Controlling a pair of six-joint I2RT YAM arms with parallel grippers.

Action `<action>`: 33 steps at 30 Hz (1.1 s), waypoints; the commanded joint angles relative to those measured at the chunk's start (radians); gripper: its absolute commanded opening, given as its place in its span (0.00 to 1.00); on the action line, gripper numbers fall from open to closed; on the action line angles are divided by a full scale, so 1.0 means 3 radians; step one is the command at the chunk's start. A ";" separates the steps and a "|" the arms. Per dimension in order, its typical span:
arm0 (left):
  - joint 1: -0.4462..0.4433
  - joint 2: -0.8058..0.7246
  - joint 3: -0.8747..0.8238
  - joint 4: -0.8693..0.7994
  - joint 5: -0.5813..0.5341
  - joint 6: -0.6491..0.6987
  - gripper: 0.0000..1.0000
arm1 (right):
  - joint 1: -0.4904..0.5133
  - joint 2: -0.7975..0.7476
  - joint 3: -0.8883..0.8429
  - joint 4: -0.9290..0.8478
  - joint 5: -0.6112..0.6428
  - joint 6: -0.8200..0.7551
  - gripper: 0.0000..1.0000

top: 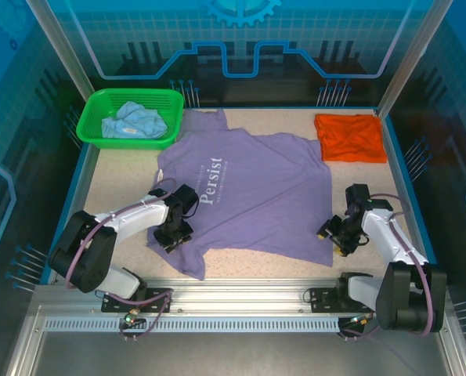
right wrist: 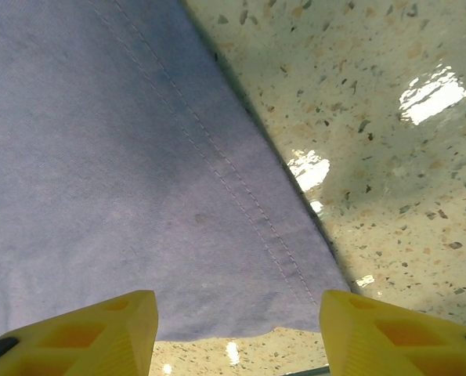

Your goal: Fold and stack the t-shirts

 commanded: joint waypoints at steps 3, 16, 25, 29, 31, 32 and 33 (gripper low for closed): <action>-0.0025 0.0039 0.0084 -0.0072 -0.0113 0.0063 0.32 | -0.0051 -0.0023 -0.0042 -0.0114 0.0141 0.0001 0.57; -0.0024 -0.0153 0.0202 -0.0210 -0.0173 0.0239 0.00 | -0.0076 -0.0249 -0.0323 -0.0373 0.0087 0.0773 0.43; -0.0024 -0.0515 0.0162 -0.0191 -0.0144 0.0302 0.00 | -0.0065 -0.0235 -0.0380 -0.0475 0.0080 0.1091 0.37; -0.0023 -0.0605 0.0138 -0.0173 -0.0133 0.0305 0.00 | -0.0028 -0.0230 -0.0404 -0.0399 -0.0002 0.1280 0.36; -0.0027 -0.0649 0.0119 -0.0175 -0.0137 0.0321 0.00 | 0.0053 -0.0250 -0.0441 -0.0345 -0.0057 0.1472 0.36; -0.0026 -0.0674 0.0113 -0.0172 -0.0137 0.0326 0.00 | 0.0144 -0.0290 -0.0468 -0.0313 -0.0072 0.1633 0.35; -0.0025 -0.0695 0.0104 -0.0158 -0.0137 0.0331 0.00 | 0.0223 -0.0326 -0.0496 -0.0292 -0.0071 0.1779 0.35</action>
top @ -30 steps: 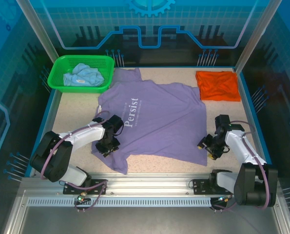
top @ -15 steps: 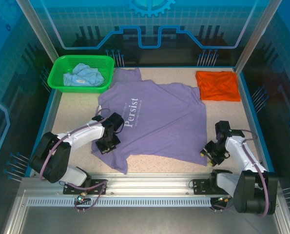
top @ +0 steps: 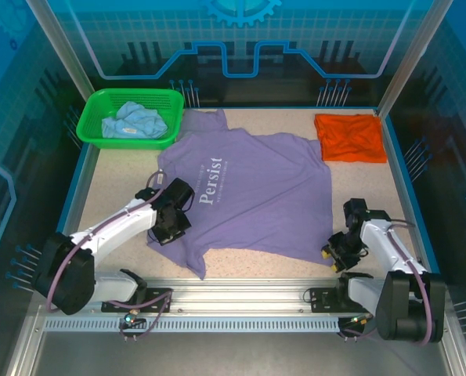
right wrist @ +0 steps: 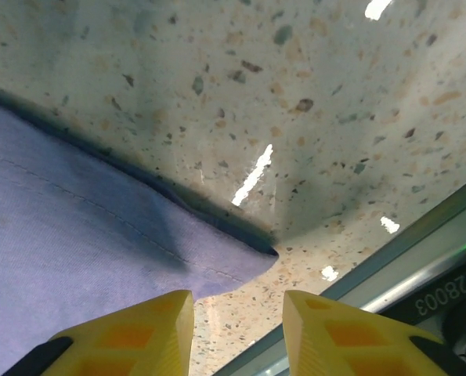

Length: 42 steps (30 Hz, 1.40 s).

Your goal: Fold and stack the t-shirts

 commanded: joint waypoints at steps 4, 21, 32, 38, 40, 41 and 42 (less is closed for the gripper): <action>-0.0024 -0.0153 -0.0037 -0.0016 -0.0027 0.0115 0.00 | 0.0425 -0.0433 -0.0165 0.0021 0.0170 0.1047 0.41; -0.0023 -0.0264 0.0032 -0.0143 -0.0077 0.0243 0.00 | 0.0625 -0.0685 -0.0562 0.0370 0.0446 0.1732 0.36; -0.0021 -0.0556 -0.0094 -0.0431 -0.0017 0.0363 0.00 | 0.0664 -0.0419 -0.0436 0.0434 0.0668 0.1662 0.06; -0.0021 -0.0678 -0.0075 -0.0679 0.0144 0.0504 0.00 | 0.0697 -0.0460 -0.0318 0.0250 0.0796 0.1499 0.00; -0.0023 -0.0739 -0.0063 -0.0788 0.0234 0.0572 0.00 | 0.0726 -0.0479 -0.0219 0.0085 0.0886 0.1455 0.00; -0.0023 -0.0774 -0.0059 -0.0844 0.0277 0.0599 0.00 | 0.0732 -0.0494 -0.0183 0.0033 0.0907 0.1428 0.00; -0.0023 -0.0814 -0.0059 -0.0918 0.0322 0.0611 0.00 | 0.0737 -0.0516 -0.0147 -0.0018 0.0921 0.1397 0.00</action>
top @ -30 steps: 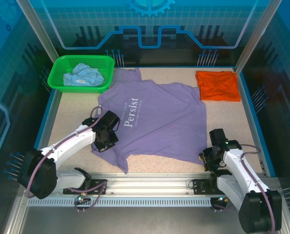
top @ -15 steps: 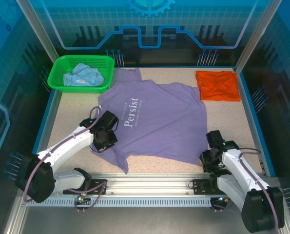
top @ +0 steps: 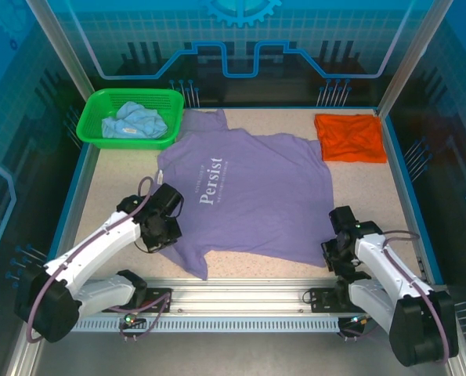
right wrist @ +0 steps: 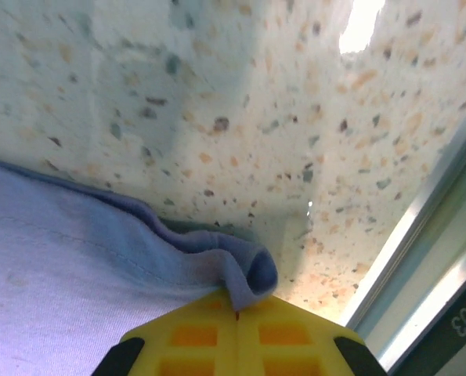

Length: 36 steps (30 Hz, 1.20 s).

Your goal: Fold and stack the t-shirts

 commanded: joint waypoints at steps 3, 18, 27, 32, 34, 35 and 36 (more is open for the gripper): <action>-0.0023 -0.0272 -0.0033 -0.0563 0.0310 0.0151 0.00 | 0.0102 -0.0135 0.0197 -0.0352 0.0364 -0.0188 0.00; 0.0064 -0.0197 0.0663 -0.1054 0.0352 0.0291 0.00 | 0.0255 0.0201 0.1037 -0.0559 0.0544 -0.0616 0.00; 0.0635 0.0946 0.1911 -0.0507 0.0386 0.0731 0.00 | 0.0062 0.1199 0.2117 -0.0504 0.0683 -0.1212 0.00; 0.0822 0.1656 0.2556 -0.0357 0.0348 0.0999 0.00 | -0.0137 0.1813 0.2568 -0.0459 0.0658 -0.1474 0.00; 0.0853 0.1868 0.2696 -0.0267 0.0219 0.1061 0.00 | -0.0207 0.2073 0.2692 -0.0470 0.0620 -0.1500 0.00; 0.0886 0.1956 0.2736 -0.0225 0.0194 0.1086 0.00 | -0.0242 0.2189 0.2743 -0.0478 0.0594 -0.1505 0.00; 0.0927 0.2068 0.2793 -0.0191 0.0186 0.1114 0.00 | -0.0273 0.2301 0.2798 -0.0486 0.0567 -0.1507 0.00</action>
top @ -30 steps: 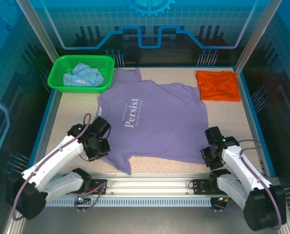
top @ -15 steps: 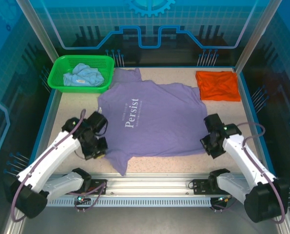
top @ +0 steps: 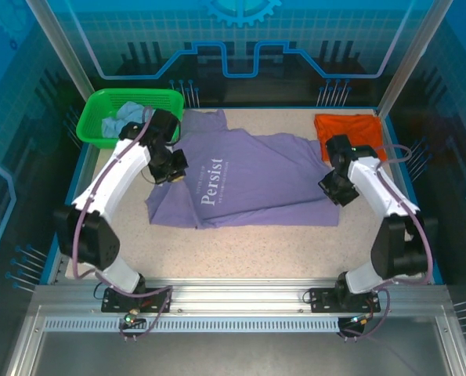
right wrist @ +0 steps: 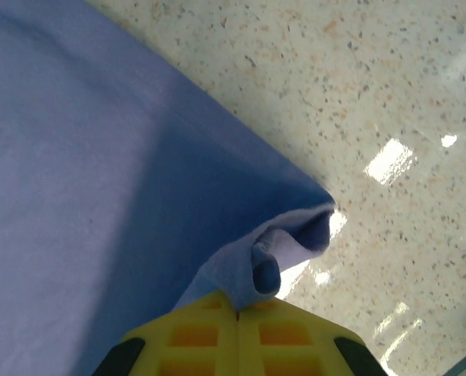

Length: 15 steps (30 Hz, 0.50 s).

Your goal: Fold and stack the t-shirts

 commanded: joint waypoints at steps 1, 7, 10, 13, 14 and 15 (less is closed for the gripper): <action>0.0120 0.0287 0.0224 0.0110 -0.0141 0.0247 0.00 | -0.0129 0.0349 0.0189 -0.0093 -0.0034 -0.0125 0.00; 0.0242 0.0993 0.0799 0.0049 -0.0255 0.0320 0.00 | -0.0223 0.0779 0.0385 -0.0098 -0.0172 -0.0139 0.00; 0.0299 0.1232 0.1079 -0.0005 -0.0327 0.0284 0.00 | -0.0268 0.0925 0.0507 -0.0104 -0.0221 -0.0190 0.00; 0.0352 0.1438 0.1312 -0.0024 -0.0340 0.0214 0.03 | -0.0302 0.1048 0.0634 -0.0139 -0.0237 -0.0264 0.00; 0.0372 0.1502 0.1388 -0.0046 -0.0322 0.0180 0.03 | -0.0320 0.1078 0.0662 -0.0143 -0.0252 -0.0289 0.00; 0.0398 0.1583 0.1475 -0.0071 -0.0295 0.0139 0.04 | -0.0343 0.1115 0.0692 -0.0140 -0.0275 -0.0318 0.00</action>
